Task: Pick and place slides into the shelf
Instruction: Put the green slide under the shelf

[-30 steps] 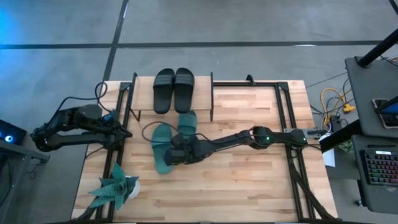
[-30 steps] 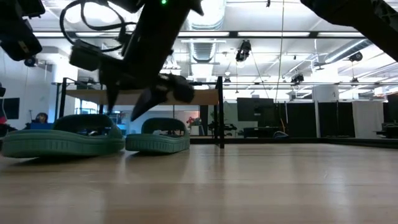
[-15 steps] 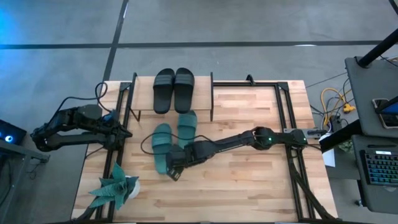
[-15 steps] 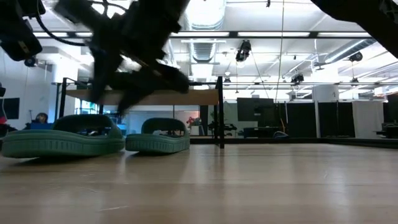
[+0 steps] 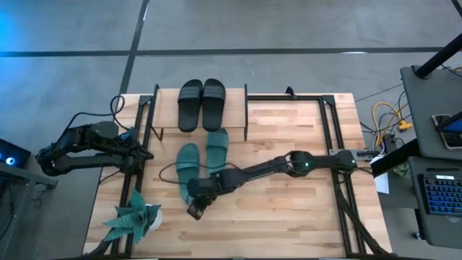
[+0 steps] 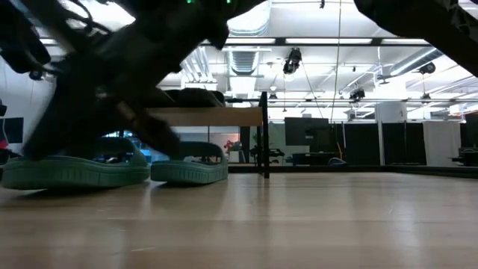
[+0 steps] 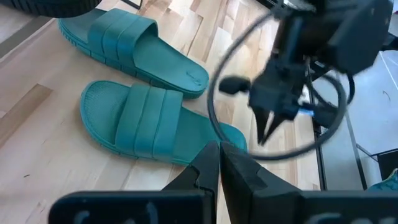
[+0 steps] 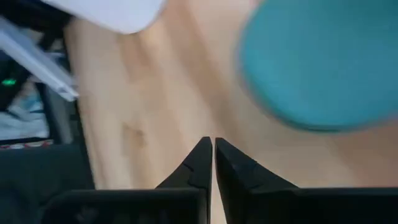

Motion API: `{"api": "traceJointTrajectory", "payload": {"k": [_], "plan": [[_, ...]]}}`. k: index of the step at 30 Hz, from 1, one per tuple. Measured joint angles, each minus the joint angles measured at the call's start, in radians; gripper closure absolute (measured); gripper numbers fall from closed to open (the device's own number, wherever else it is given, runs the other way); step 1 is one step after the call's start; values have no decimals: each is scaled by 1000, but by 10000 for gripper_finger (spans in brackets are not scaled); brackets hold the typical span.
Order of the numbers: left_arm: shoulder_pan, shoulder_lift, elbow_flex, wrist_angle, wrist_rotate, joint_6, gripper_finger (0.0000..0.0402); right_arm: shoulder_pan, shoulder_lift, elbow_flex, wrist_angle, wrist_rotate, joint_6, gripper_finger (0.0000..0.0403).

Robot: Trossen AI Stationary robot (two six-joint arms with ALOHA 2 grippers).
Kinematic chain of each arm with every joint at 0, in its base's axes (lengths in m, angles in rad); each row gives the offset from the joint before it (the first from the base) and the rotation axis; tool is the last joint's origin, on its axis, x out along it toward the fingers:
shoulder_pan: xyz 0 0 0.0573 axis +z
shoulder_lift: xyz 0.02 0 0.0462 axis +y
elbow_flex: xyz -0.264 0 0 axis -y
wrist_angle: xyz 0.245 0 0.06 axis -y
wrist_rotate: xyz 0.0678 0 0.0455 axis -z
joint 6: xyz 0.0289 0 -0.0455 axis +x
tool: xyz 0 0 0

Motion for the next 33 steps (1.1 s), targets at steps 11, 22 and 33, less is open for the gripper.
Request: {"api": "traceJointTrajectory", "payload": {"k": [11, 22, 33], "plan": [[0, -1, -1, -1, 0, 1, 402, 21, 27, 0, 123, 98, 23, 390], [0, -1, -11, -14, 0, 16, 402, -5, 31, -24, 130, 137, 12, 390], [0, -2, -19, -20, 0, 33, 402, -53, 31, -47, 123, 339, 43, 390]]}}
